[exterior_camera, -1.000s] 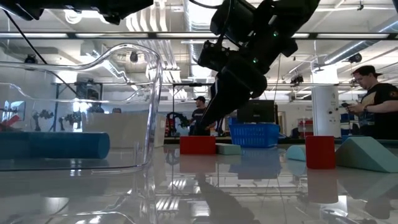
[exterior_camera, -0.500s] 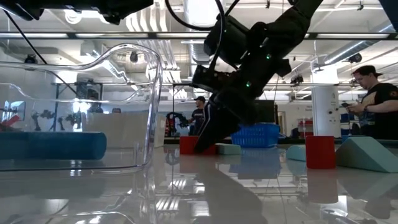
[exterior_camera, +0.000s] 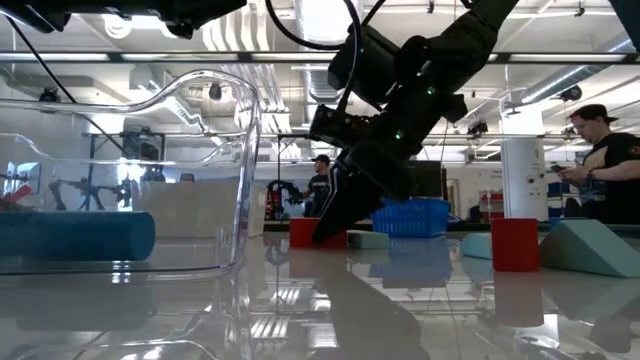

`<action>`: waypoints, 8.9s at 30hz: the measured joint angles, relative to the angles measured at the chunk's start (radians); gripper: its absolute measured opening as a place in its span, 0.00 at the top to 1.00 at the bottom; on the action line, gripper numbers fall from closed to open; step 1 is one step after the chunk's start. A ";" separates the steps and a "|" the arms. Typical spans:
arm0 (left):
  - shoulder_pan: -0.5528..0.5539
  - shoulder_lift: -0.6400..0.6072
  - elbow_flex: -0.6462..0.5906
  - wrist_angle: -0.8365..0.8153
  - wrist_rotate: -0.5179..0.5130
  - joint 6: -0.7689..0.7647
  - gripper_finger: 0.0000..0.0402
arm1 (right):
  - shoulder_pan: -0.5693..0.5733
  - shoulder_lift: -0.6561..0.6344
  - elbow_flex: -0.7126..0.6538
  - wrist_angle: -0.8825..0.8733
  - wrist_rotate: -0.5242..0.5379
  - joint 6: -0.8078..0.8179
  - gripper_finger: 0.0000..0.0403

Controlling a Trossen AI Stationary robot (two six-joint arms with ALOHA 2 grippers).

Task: Sort & place blocks by color
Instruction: Put the red block into the white bin, then put the light blue block into the blue bin

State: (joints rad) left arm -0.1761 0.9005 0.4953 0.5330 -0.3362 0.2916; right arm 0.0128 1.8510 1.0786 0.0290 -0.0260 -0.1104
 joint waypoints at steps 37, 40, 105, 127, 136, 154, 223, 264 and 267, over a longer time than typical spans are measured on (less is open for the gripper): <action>0.004 0.312 0.033 0.383 0.002 -0.054 0.58 | 0.000 -0.437 -0.326 0.843 0.105 -0.118 0.73; 0.011 0.343 0.045 0.414 0.001 -0.076 0.54 | 0.000 -0.437 -0.326 0.843 0.104 -0.134 0.73; 0.222 0.462 0.194 -0.178 -0.804 -0.310 0.68 | 0.000 -0.657 -0.330 0.435 0.423 -0.061 0.26; 0.428 0.453 0.319 -1.000 -0.502 -0.962 0.68 | 0.000 -0.658 -0.329 0.394 0.420 -0.046 0.30; 0.438 0.458 0.319 -1.044 -0.430 -0.968 0.68 | 0.000 -0.658 -0.329 0.393 0.421 -0.042 0.30; 0.439 0.459 0.313 -1.042 -0.423 -0.967 0.56 | 0.000 -0.658 -0.329 0.392 0.420 -0.037 0.30; 0.248 0.014 0.230 -0.623 -0.431 -0.094 0.52 | 0.053 0.156 0.407 -0.793 0.209 1.056 0.44; 0.248 0.014 0.229 -0.620 -0.431 -0.096 0.52 | -0.278 -0.173 0.404 -1.069 0.227 0.370 0.71; 0.248 0.014 0.229 -0.620 -0.431 -0.096 0.52 | -0.338 -0.149 0.394 -1.070 0.160 0.204 0.70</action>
State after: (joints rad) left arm 0.0715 0.9150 0.7238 -0.0868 -0.7670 0.1955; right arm -0.3248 1.7016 1.4726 -1.0414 0.1336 0.0939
